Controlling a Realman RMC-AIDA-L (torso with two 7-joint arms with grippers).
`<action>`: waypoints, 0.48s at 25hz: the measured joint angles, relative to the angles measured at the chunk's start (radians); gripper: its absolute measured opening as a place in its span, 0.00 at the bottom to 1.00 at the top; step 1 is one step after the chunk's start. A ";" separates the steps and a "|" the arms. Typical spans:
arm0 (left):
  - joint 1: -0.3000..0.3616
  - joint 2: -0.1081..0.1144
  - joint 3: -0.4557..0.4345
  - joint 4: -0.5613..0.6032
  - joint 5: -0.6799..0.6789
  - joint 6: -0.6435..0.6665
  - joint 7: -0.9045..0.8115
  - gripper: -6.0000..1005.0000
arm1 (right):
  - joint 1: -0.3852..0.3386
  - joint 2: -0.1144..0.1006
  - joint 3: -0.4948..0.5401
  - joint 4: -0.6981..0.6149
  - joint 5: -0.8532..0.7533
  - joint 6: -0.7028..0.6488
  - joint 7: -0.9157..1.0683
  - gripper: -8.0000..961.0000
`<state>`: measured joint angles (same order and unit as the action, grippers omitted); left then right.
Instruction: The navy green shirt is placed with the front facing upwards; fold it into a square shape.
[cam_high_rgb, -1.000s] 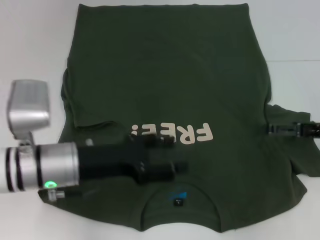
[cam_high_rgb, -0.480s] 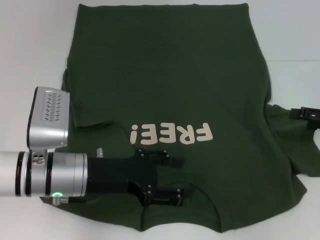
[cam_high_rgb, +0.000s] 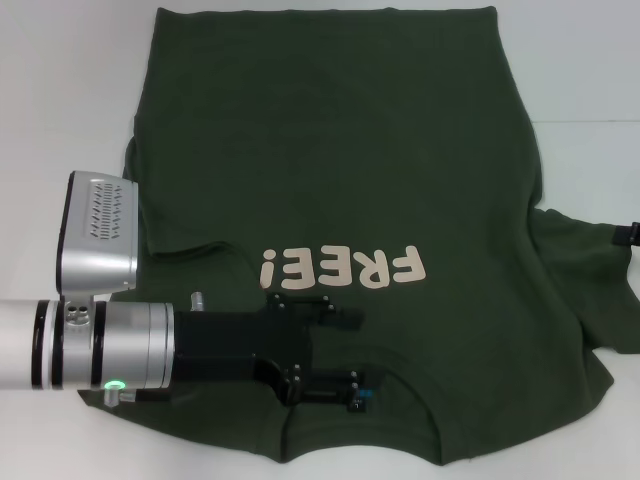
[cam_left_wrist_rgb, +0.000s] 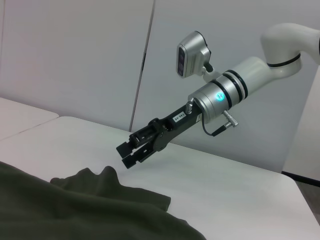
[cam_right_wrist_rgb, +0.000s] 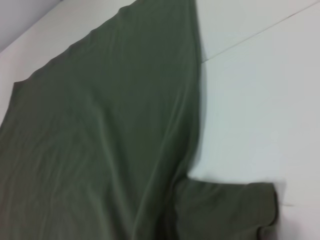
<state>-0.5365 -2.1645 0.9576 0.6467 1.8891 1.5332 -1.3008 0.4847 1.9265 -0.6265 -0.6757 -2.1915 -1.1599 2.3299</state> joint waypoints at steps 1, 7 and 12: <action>0.000 0.000 0.000 0.000 0.000 0.000 0.000 0.73 | 0.000 0.001 0.000 0.000 -0.001 0.006 -0.001 0.94; 0.003 -0.001 -0.001 -0.001 0.000 -0.007 -0.002 0.73 | 0.002 0.012 -0.008 0.004 -0.002 0.048 -0.009 0.94; 0.005 -0.001 -0.004 -0.001 -0.001 -0.011 -0.002 0.73 | 0.013 0.021 -0.009 0.033 -0.002 0.081 -0.031 0.94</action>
<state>-0.5318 -2.1660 0.9539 0.6457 1.8880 1.5217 -1.3025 0.4979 1.9479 -0.6358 -0.6424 -2.1934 -1.0789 2.2992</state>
